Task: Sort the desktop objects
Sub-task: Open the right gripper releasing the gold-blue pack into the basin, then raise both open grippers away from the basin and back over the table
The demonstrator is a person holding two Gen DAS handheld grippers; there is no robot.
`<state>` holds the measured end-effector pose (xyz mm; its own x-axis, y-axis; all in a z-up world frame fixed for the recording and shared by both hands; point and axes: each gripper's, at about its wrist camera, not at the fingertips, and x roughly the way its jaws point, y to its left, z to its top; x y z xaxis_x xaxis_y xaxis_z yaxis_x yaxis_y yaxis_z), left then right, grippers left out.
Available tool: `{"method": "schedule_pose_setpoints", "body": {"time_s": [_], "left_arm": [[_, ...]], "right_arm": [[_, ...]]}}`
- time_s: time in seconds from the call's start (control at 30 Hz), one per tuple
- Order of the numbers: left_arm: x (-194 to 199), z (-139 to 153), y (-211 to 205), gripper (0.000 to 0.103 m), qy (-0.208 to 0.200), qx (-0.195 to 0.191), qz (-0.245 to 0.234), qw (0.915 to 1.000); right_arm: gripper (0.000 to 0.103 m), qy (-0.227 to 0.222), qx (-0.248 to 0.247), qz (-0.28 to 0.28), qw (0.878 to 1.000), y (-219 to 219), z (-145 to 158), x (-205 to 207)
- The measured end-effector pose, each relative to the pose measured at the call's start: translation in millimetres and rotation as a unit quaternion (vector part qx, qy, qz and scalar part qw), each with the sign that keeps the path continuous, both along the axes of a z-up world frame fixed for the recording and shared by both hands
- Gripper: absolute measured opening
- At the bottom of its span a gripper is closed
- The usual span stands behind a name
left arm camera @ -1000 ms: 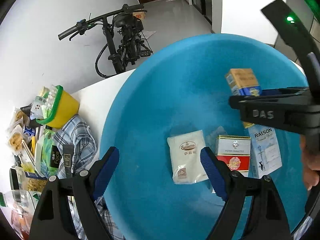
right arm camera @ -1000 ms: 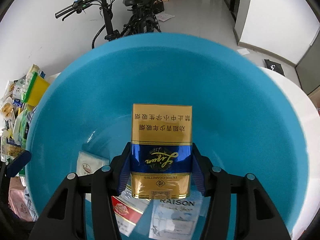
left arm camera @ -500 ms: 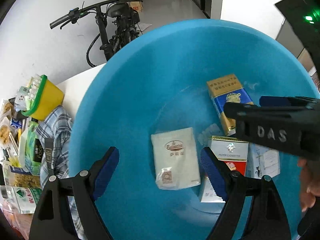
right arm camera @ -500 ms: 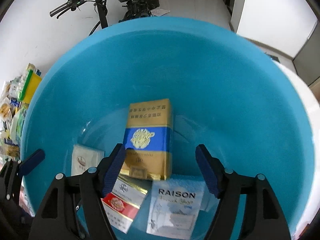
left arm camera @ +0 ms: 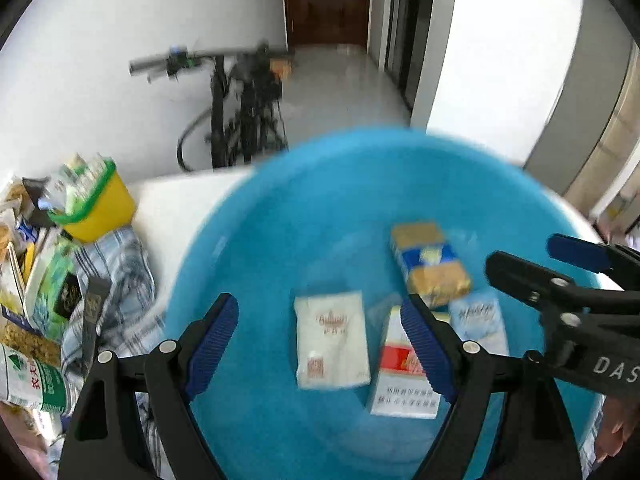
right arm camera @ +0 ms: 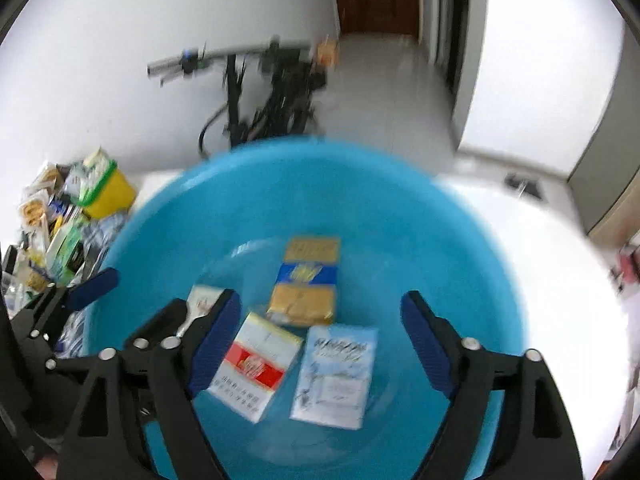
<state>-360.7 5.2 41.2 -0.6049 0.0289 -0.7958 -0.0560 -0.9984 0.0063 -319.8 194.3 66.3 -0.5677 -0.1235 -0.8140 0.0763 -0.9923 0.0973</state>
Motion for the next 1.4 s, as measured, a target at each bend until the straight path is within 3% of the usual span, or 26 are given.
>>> {"method": "schedule_pose_setpoints", "body": {"time_s": [0.1, 0.17, 0.23, 0.47, 0.6, 0.77, 0.87, 1.0, 1.4], "left_arm": [[11.3, 13.5, -5.4, 0.086, 0.073, 0.002, 0.011, 0.9973], [15.3, 20.1, -9.7, 0.094, 0.106, 0.014, 0.015, 0.9942], [17.4, 28.4, -13.8, 0.103, 0.131, 0.034, 0.013, 0.9908], [37.8, 57.1, -15.7, 0.103, 0.244, 0.012, -0.003, 0.9697], [53.5, 67.8, -21.3, 0.103, 0.295, 0.018, 0.003, 0.9553], [67.5, 78.4, -17.4, 0.103, 0.315, 0.007, -0.007, 0.9492], [77.3, 85.5, -18.6, 0.103, 0.327, -0.022, 0.039, 0.9439], [91.1, 93.5, -31.9, 0.103, 0.332, 0.027, 0.036, 0.9423], [157.1, 118.6, -30.5, 0.103, 0.315, 0.033, 0.014, 0.9484]], "right_arm": [[0.097, 0.094, 0.018, -0.025, 0.995, 5.6, 19.0, 9.0], [0.101, 0.143, 0.016, -0.034, 0.989, 9.7, 29.5, 14.0], [0.101, 0.167, 0.005, -0.028, 0.986, 13.0, 35.9, 16.5], [0.101, 0.247, -0.017, -0.018, 0.969, 19.0, 48.2, 34.5], [0.102, 0.255, -0.013, -0.030, 0.966, 24.0, 55.4, 48.7], [0.102, 0.281, 0.005, -0.011, 0.960, 18.7, 69.4, 67.7], [0.102, 0.273, -0.014, -0.001, 0.962, 20.6, 75.1, 75.9], [0.102, 0.287, -0.009, -0.004, 0.958, 22.8, 84.2, 91.5], [0.102, 0.292, -0.021, 0.020, 0.956, 26.2, 114.3, 154.1]]}}
